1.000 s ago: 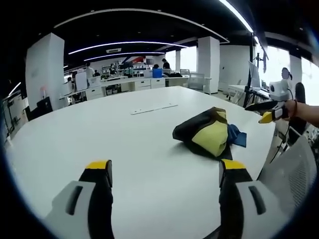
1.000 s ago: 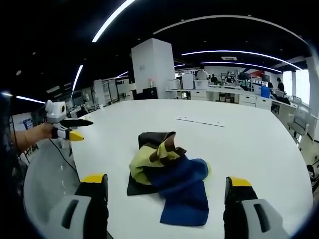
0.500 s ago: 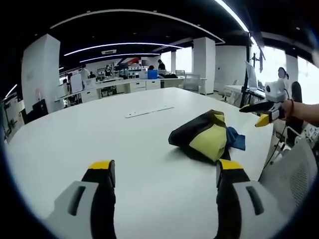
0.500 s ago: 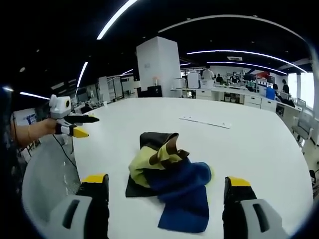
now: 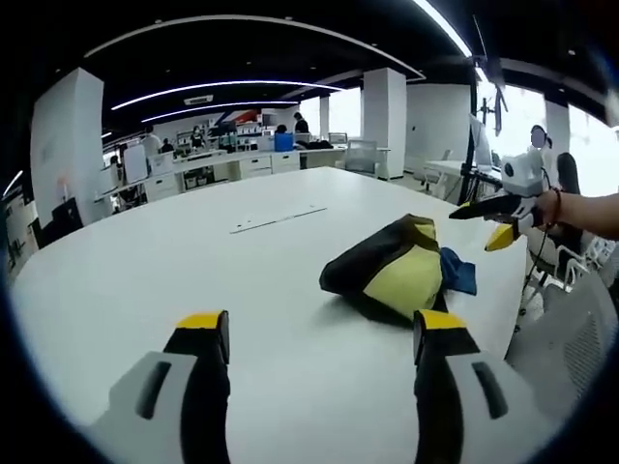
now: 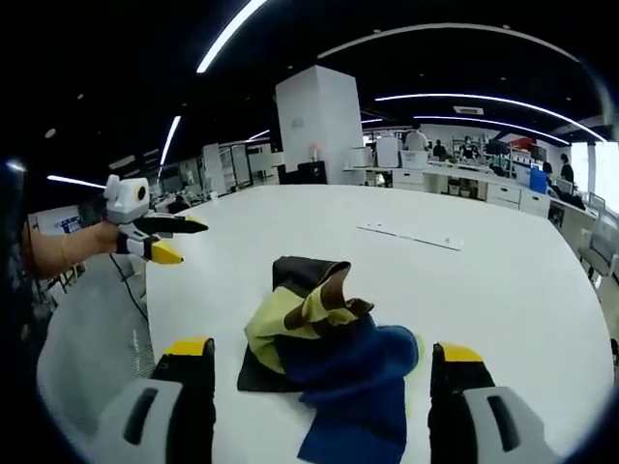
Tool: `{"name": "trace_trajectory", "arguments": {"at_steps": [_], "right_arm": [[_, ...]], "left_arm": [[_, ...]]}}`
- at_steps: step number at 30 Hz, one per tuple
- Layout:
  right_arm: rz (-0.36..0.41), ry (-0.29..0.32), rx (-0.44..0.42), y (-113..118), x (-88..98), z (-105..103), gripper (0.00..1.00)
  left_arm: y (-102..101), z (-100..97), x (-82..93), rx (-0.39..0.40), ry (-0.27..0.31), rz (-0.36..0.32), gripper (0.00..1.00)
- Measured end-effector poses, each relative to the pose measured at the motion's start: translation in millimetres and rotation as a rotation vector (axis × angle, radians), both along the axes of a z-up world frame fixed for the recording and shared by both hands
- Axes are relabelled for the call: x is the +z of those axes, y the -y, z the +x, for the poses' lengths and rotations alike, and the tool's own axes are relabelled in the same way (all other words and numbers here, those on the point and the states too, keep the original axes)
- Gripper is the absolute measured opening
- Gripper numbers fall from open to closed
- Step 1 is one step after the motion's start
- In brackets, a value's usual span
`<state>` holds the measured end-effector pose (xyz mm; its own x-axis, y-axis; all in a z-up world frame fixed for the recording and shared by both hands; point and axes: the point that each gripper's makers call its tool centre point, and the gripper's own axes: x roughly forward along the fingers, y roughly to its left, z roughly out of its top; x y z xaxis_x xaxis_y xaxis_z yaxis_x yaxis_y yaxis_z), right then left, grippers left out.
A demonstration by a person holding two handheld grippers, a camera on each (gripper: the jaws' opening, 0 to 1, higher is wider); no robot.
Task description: Fold the garment on the visible template until the final outline fits inside the template.
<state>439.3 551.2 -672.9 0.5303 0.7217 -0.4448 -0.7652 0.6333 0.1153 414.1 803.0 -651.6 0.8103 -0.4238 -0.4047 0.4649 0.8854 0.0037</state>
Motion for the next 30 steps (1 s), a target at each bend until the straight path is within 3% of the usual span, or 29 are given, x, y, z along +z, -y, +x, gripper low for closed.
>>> {"name": "trace_trajectory", "arguments": {"at_steps": [19, 30], "right_arm": [[0.01, -0.019, 0.069, -24.2, -9.9, 21.5, 0.79], [0.031, -0.028, 0.087, -41.3, -16.1, 32.8, 0.73]], "left_arm": [[34.9, 43.7, -16.0, -0.069, -0.027, -0.025, 0.65], [44.9, 60.0, -32.9, -0.091, -0.067, -0.022, 0.55]]}}
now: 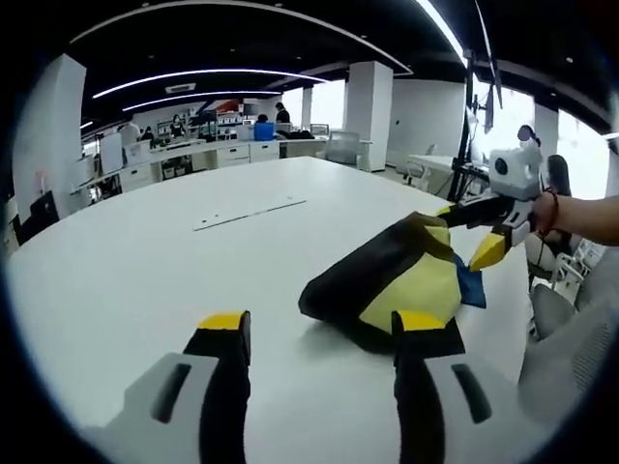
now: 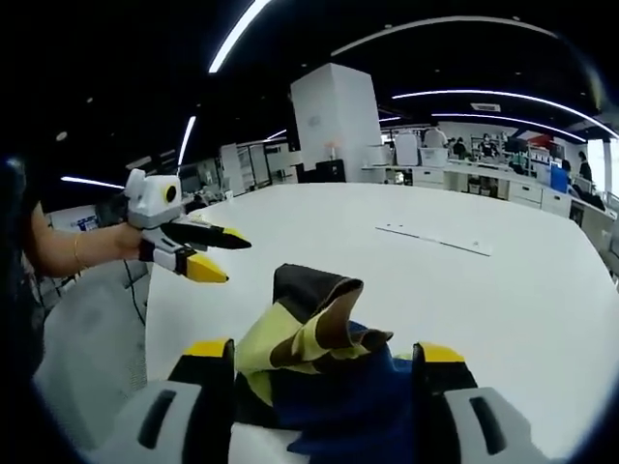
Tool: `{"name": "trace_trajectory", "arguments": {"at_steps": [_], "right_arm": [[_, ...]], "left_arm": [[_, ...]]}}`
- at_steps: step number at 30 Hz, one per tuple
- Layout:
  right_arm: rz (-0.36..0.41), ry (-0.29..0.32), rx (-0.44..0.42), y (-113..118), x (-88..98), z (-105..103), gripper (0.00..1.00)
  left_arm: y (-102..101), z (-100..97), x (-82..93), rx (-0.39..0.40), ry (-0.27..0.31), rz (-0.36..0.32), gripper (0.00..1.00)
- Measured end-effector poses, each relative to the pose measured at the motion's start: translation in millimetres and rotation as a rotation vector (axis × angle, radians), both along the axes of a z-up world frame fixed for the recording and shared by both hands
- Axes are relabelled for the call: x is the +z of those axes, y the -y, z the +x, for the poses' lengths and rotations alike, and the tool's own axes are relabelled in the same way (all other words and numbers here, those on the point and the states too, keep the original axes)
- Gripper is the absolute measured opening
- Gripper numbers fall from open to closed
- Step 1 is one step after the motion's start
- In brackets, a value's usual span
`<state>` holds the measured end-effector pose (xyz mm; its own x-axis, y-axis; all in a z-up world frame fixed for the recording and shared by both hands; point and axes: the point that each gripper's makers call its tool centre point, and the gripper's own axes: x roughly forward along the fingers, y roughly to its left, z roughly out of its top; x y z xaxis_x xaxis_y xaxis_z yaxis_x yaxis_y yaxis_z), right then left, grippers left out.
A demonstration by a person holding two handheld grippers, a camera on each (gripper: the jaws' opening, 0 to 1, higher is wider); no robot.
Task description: Fold the garment on the visible template until the final outline fits inside the template.
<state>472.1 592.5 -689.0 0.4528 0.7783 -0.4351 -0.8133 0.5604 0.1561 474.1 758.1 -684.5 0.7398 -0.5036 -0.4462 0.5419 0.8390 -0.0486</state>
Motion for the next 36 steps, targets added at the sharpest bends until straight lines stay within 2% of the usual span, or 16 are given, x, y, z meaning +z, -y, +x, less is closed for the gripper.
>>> {"name": "trace_trajectory", "arguments": {"at_steps": [4, 9, 17, 21, 29, 31, 36], "right_arm": [[0.006, -0.005, 0.006, -3.6, -0.8, 1.4, 0.7], [0.025, 0.016, 0.015, -9.4, 5.5, 5.1, 0.67], [0.042, 0.057, 0.044, -21.4, 15.8, 5.0, 0.47], [0.044, 0.061, 0.071, -28.6, 16.9, 1.7, 0.36], [0.044, 0.089, 0.091, -40.5, 22.5, 1.3, 0.31], [0.044, 0.095, 0.1, -44.6, 23.1, -0.2, 0.28], [0.017, 0.11, 0.127, -51.9, 19.2, -4.7, 0.13]], "left_arm": [[6.5, 7.1, -6.8, -0.016, -0.01, 0.001, 0.52], [16.8, 14.0, -10.7, -0.045, -0.018, 0.002, 0.51], [33.1, 24.1, 0.6, -0.098, 0.012, -0.051, 0.51], [37.6, 23.8, 3.6, -0.12, 0.021, -0.055, 0.52], [49.5, 11.5, -0.1, -0.182, -0.005, -0.048, 0.46], [51.5, 8.0, -2.2, -0.199, -0.007, -0.027, 0.45], [56.0, 5.5, -1.5, -0.217, -0.001, -0.021, 0.44]]}}
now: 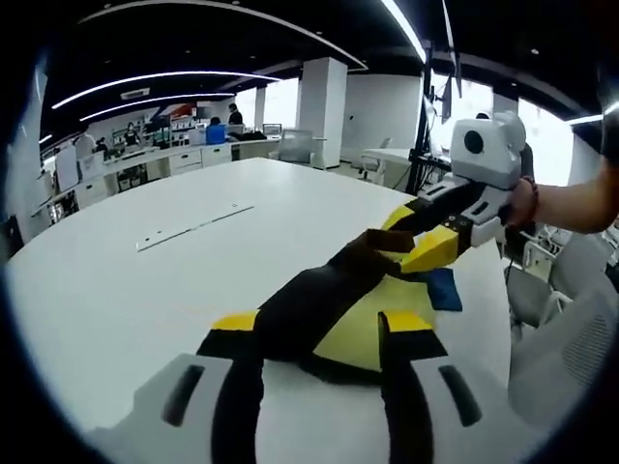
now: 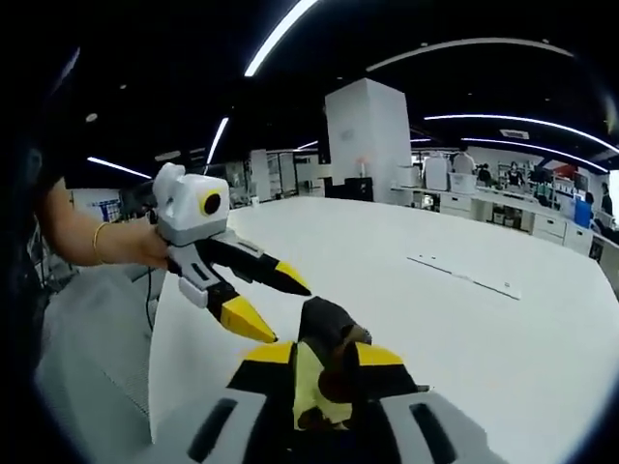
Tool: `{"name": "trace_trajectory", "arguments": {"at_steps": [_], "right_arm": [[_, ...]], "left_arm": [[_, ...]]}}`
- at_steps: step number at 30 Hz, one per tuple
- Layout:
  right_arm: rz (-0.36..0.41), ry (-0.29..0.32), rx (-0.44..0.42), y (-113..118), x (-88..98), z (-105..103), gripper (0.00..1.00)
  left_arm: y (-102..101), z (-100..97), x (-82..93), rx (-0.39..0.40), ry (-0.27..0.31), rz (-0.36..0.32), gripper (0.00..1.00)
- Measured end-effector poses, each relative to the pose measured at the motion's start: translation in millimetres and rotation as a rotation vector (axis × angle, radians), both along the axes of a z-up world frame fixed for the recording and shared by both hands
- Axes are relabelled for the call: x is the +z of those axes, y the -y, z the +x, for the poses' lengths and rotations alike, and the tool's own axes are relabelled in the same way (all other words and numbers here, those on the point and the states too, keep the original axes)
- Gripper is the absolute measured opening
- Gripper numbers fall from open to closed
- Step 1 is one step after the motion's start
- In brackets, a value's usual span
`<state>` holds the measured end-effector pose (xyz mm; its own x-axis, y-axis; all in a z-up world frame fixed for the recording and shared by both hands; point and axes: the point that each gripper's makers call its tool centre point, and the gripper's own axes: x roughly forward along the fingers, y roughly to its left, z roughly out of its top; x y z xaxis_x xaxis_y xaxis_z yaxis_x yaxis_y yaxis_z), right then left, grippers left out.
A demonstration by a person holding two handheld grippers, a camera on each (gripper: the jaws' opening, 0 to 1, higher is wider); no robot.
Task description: Fold the garment on the visible template until the final outline fits inside the template.
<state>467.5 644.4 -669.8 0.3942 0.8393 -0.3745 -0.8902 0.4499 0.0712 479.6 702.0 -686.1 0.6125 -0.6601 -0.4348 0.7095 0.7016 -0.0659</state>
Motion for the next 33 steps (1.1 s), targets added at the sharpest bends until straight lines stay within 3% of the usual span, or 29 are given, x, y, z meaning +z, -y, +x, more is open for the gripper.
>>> {"name": "trace_trajectory", "arguments": {"at_steps": [7, 12, 17, 26, 33], "right_arm": [[-0.024, -0.001, 0.006, -1.6, -5.9, -3.7, 0.0], [-0.016, -0.014, 0.012, -1.4, -7.1, -6.8, 0.0], [0.053, -0.066, 0.095, -8.5, 3.3, -26.0, 0.0], [0.084, -0.107, 0.195, -14.7, 10.4, -44.5, 0.0], [0.066, -0.131, 0.287, -17.7, 11.6, -60.6, 0.0]], "left_arm": [[7.4, 3.3, 3.0, -0.022, 0.022, -0.003, 0.43], [12.8, 4.1, 0.3, -0.067, 0.027, 0.022, 0.38], [16.2, 6.2, 4.0, -0.096, 0.054, 0.038, 0.38], [26.5, -4.7, 5.6, -0.227, 0.126, 0.146, 0.38], [33.0, -11.3, 5.6, -0.317, 0.182, 0.228, 0.38]]}}
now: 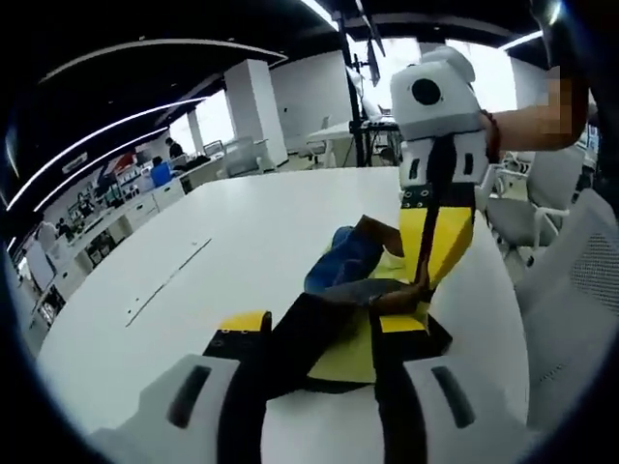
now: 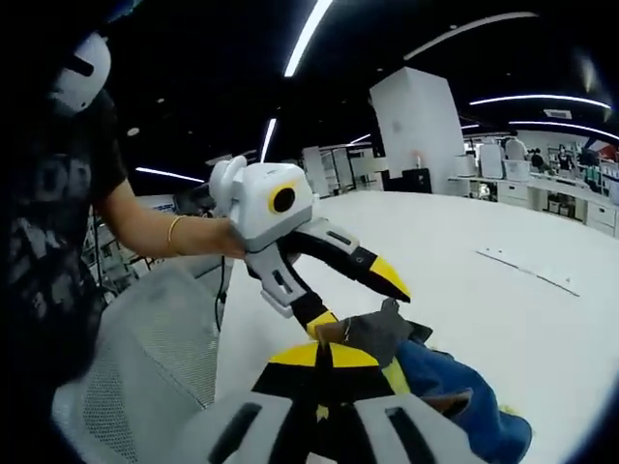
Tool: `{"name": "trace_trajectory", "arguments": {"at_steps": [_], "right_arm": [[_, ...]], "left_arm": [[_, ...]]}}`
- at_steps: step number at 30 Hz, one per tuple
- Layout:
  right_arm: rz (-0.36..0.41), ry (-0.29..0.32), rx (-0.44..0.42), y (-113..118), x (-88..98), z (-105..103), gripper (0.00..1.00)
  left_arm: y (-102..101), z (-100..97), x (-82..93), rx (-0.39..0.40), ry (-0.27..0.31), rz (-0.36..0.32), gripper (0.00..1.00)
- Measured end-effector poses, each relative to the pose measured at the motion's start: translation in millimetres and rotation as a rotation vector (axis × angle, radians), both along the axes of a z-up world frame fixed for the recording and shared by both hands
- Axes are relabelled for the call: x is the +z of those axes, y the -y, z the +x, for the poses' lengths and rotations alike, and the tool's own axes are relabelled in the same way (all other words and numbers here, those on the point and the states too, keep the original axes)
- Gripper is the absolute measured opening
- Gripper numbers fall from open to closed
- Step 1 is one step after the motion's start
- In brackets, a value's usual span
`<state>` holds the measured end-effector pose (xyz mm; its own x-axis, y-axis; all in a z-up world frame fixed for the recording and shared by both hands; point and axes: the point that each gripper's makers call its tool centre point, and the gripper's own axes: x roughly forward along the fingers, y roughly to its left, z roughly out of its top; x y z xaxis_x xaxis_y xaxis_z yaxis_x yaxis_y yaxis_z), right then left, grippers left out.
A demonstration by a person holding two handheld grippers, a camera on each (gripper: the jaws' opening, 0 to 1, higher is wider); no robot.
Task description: Fold the garment on the visible template until the final outline fits inside the template.
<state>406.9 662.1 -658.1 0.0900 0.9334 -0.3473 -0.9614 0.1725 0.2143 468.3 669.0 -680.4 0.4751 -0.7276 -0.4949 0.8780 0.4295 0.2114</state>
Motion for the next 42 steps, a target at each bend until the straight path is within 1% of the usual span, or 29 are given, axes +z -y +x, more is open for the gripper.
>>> {"name": "trace_trajectory", "arguments": {"at_steps": [3, 4, 5, 7, 11, 16, 18, 21, 23, 25, 27, 32, 35, 39, 41, 42], "right_arm": [[-0.006, -0.008, 0.027, -0.5, 0.7, -4.4, 0.0], [-0.008, -0.007, 0.029, -0.4, 0.6, -4.5, 0.0], [-0.01, -0.007, 0.032, -0.3, 0.7, -4.8, 0.0], [-0.013, -0.006, 0.031, 0.1, 0.7, -4.4, 0.0], [-0.015, -0.005, 0.023, 1.2, 0.7, -2.7, 0.0], [-0.016, -0.004, -0.014, 4.6, -0.2, 4.0, 0.0], [-0.006, -0.007, -0.031, 6.4, 1.0, 7.2, 0.0], [0.008, -0.009, -0.051, 7.6, 2.8, 10.0, 0.0], [0.011, -0.008, -0.058, 8.3, 3.0, 11.2, 0.0], [0.011, -0.008, -0.07, 9.4, 2.7, 12.8, 0.0], [0.01, -0.011, -0.074, 10.8, 2.5, 13.0, 0.0], [0.025, -0.007, -0.096, 16.0, 6.1, 15.4, 0.06], [0.033, -0.004, -0.115, 20.8, 8.2, 18.8, 0.11], [0.031, 0.001, -0.147, 27.6, 9.4, 24.0, 0.16], [0.034, 0.0, -0.153, 29.8, 10.1, 24.9, 0.18], [0.04, -0.002, -0.159, 31.2, 10.9, 25.7, 0.2]], "left_arm": [[3.0, -1.6, -1.1, -0.032, 0.002, 0.019, 0.36], [3.2, -1.2, -2.9, -0.042, 0.008, 0.042, 0.35], [3.0, -0.5, -3.7, -0.044, 0.013, 0.053, 0.32], [2.7, -0.1, -4.9, -0.044, 0.006, 0.063, 0.26], [0.7, 0.0, -4.3, -0.029, -0.008, 0.055, 0.11], [-4.4, -0.8, -6.3, 0.004, -0.031, 0.042, 0.06], [-6.4, -0.7, -6.7, 0.021, -0.043, 0.03, 0.0], [-9.3, -0.4, -7.7, 0.062, -0.077, -0.001, 0.0], [-10.2, -1.2, -9.0, 0.072, -0.084, -0.006, 0.0], [-10.8, -1.9, -7.8, 0.097, -0.105, -0.044, 0.0], [-12.9, -1.9, -7.1, 0.111, -0.11, -0.053, 0.0], [-19.9, -4.2, -10.5, 0.128, -0.105, -0.022, 0.0], [-27.2, -3.4, -9.8, 0.165, -0.106, -0.032, 0.0], [-41.8, -0.4, -10.1, 0.243, -0.123, -0.045, 0.0], [-46.5, -0.1, -10.1, 0.255, -0.121, -0.049, 0.0], [-50.3, -0.1, -9.7, 0.275, -0.129, -0.058, 0.0]]}}
